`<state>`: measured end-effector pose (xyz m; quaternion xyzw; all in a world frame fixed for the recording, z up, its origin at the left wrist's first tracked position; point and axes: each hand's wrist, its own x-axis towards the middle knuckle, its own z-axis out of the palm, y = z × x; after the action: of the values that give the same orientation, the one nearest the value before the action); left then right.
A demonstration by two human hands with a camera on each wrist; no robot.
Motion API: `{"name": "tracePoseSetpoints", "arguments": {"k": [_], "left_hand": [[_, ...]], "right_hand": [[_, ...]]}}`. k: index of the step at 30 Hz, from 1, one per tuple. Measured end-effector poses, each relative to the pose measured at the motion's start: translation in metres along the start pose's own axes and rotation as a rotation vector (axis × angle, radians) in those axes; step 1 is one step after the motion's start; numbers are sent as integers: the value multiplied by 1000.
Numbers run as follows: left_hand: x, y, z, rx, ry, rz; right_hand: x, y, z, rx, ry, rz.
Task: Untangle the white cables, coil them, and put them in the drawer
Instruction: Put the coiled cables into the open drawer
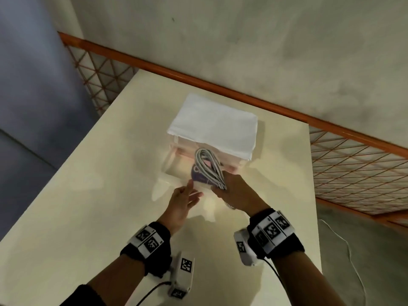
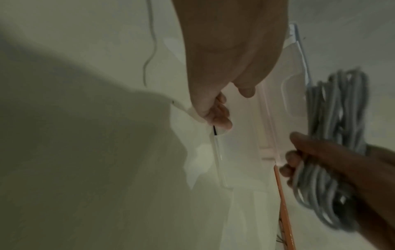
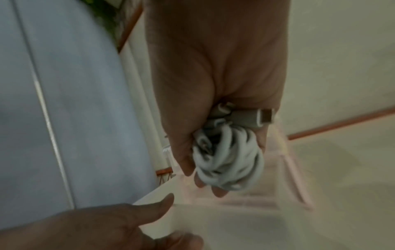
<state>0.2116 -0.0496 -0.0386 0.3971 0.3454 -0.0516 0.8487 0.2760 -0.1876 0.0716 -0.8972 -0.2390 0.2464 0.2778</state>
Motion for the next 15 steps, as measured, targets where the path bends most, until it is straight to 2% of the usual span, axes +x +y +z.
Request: {"name": "tracePoseSetpoints", "arguments": {"k": [3,9,15], "left_hand": [[-2,5,1,-14,0,-20],[1,4,2,-9,4,-19],[2,4,-1,-34,-22,-45]], "right_hand": [[40,-6,3,-222,-151,-59],[82,5,16,-316,-307,80],[86,36,33,-104,-224,246]]}}
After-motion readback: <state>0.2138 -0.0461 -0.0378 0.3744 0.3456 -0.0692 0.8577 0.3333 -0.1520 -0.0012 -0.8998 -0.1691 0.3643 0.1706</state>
